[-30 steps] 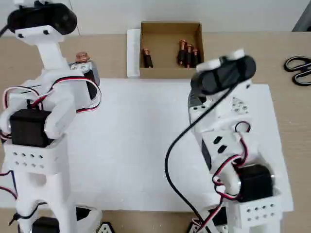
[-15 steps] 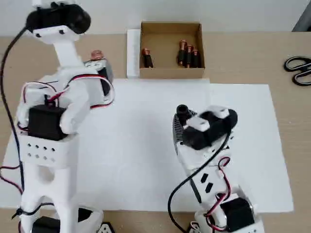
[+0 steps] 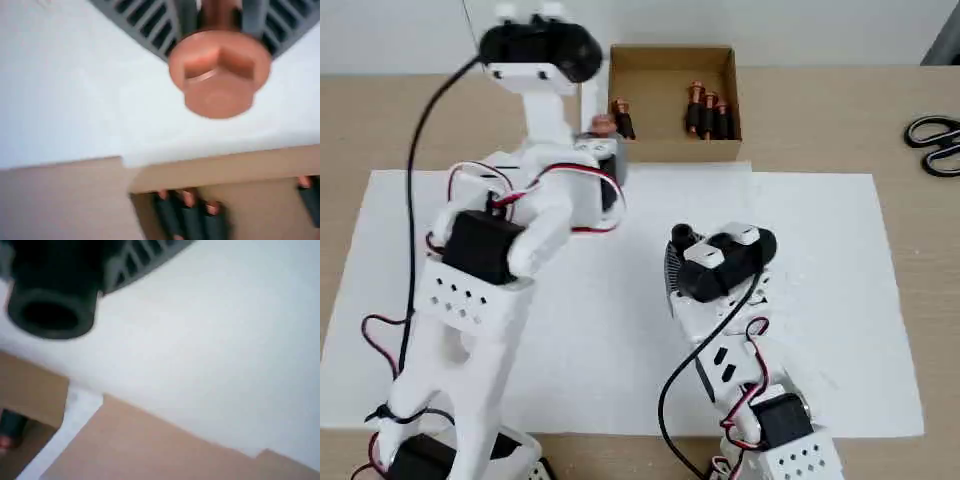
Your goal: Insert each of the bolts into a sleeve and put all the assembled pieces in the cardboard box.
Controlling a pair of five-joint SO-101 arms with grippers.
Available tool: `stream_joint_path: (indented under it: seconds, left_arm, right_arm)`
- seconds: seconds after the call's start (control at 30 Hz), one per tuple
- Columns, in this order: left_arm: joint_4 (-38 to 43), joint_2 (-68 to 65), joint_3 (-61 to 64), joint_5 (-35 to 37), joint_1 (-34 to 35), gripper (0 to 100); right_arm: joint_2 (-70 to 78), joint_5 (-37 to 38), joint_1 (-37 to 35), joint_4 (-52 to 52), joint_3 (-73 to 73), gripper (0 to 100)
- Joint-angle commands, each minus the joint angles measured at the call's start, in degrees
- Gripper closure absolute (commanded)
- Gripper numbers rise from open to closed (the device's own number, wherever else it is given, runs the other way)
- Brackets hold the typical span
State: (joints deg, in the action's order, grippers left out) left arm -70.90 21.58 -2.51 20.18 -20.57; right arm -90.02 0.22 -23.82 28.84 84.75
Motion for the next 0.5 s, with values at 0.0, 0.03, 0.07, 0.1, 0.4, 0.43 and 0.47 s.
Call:
stream_joint_path:
  seconds: [0.0,0.03,0.07,0.1,0.4,0.43,0.47]
  left_arm:
    - [1.8,0.2,-0.7,-3.1,-4.7,99]
    - [2.2,0.2,-0.7,-3.0,-6.1,99]
    - [2.5,0.1,-0.6,-3.0,-6.9,99]
    - [2.6,0.0,-0.4,-2.9,-7.4,99]
    - [12.8,0.5,10.2,4.7,-4.7,99]
    - [13.8,0.5,11.2,4.7,-4.7,99]
    - [15.2,0.5,12.3,4.7,-4.8,99]
  right_arm:
    - [0.9,0.1,0.0,-1.9,1.1,99.5]
    - [0.7,-0.3,-0.1,-2.4,1.7,99.5]
    - [0.4,-1.2,0.0,-3.3,2.3,99.5]
    - [0.0,-2.7,0.0,-4.3,3.0,99.5]
    - [-5.3,-10.8,-0.4,-6.4,7.3,99.5]
    - [-5.6,-10.8,-0.5,-6.4,7.4,99.5]
    - [-5.9,-10.8,-0.7,-6.4,7.7,99.5]
